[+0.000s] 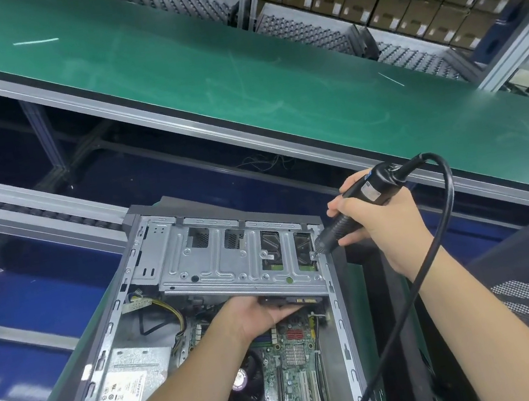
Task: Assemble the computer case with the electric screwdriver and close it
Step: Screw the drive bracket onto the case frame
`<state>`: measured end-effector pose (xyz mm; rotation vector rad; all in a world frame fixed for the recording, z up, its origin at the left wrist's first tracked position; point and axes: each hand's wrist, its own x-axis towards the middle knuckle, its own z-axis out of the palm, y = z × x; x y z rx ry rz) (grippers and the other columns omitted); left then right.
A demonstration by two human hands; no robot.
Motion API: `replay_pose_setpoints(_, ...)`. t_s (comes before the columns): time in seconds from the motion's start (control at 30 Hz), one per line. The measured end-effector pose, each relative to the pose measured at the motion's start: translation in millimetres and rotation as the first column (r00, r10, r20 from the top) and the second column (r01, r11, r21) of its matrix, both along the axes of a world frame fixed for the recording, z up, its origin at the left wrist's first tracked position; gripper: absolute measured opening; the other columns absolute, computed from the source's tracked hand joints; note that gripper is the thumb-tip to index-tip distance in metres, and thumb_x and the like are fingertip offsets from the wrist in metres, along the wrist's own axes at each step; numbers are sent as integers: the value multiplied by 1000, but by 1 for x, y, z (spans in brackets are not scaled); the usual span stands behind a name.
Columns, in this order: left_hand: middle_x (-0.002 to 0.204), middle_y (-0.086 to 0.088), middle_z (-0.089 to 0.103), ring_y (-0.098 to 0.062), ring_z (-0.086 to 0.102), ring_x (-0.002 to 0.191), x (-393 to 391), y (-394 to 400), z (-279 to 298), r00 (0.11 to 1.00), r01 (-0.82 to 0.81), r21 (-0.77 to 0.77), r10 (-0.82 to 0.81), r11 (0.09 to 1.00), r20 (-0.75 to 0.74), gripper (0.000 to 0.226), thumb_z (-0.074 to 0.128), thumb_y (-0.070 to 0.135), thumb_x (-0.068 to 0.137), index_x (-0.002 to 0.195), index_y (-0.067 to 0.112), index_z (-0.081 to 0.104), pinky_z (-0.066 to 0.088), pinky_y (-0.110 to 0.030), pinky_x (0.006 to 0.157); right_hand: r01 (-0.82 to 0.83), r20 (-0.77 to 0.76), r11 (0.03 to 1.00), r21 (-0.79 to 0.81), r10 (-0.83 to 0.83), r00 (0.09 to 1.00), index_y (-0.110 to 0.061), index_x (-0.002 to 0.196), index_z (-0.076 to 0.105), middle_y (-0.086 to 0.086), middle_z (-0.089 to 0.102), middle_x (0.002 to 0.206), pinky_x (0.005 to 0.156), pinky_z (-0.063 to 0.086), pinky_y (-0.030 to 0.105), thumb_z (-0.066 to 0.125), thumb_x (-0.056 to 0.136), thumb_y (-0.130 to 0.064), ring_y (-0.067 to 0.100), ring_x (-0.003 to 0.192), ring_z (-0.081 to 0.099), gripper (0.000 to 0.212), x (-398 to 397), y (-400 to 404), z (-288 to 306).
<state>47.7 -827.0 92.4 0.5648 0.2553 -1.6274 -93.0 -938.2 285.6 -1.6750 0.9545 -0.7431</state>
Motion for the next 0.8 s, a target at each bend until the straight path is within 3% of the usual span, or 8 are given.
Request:
replay_pose_setpoints(0.17, 130, -34, 61, -54, 62, 116, 0, 0, 2, 1000, 2, -4, -2, 1000, -2, 56, 61, 15, 87, 139, -3, 51, 49, -69, 95, -18, -12, 1000, -17, 17, 1000, -33, 78, 73, 8, 77, 90, 57, 63, 40, 81, 84, -9, 23, 89, 78, 26, 4, 2, 1)
replay_pose_setpoints(0.33, 130, -34, 61, -55, 61, 116, 1, -1, -2, 1000, 5, -12, -5, 1000, -23, 42, 50, 19, 104, 139, -3, 51, 46, -71, 99, -4, -17, 1000, 3, 4, 1000, -22, 95, 72, 10, 77, 93, 58, 64, 42, 82, 86, -6, 25, 91, 77, 21, 3, 1, 2)
replay_pose_setpoints(0.5, 128, -35, 62, -56, 62, 115, 1, 0, -1, 1000, 12, -23, -12, 1000, -24, 42, 54, 15, 99, 136, -4, 53, 43, -73, 101, -36, -4, 999, 7, 36, 999, -28, 82, 73, 10, 77, 93, 58, 64, 42, 80, 84, -5, 24, 92, 78, 24, 1, 4, 2)
replay_pose_setpoints(0.63, 131, -35, 60, -56, 60, 117, 1, 2, 1, 1000, 27, -15, -27, 1000, -16, 52, 60, 14, 89, 137, -5, 52, 43, -72, 101, -88, -28, 996, 5, 88, 996, -33, 94, 73, 5, 79, 97, 60, 64, 43, 78, 84, -6, 20, 95, 77, 28, 0, 5, 5)
replay_pose_setpoints(0.8, 132, -34, 60, -55, 60, 119, 0, 2, 1, 1000, 9, 20, -8, 1000, -25, 42, 52, 20, 104, 139, -3, 52, 48, -68, 98, -78, -38, 997, 12, 79, 996, -25, 95, 75, 11, 78, 100, 61, 65, 44, 79, 87, -2, 26, 97, 76, 25, -3, 9, 10)
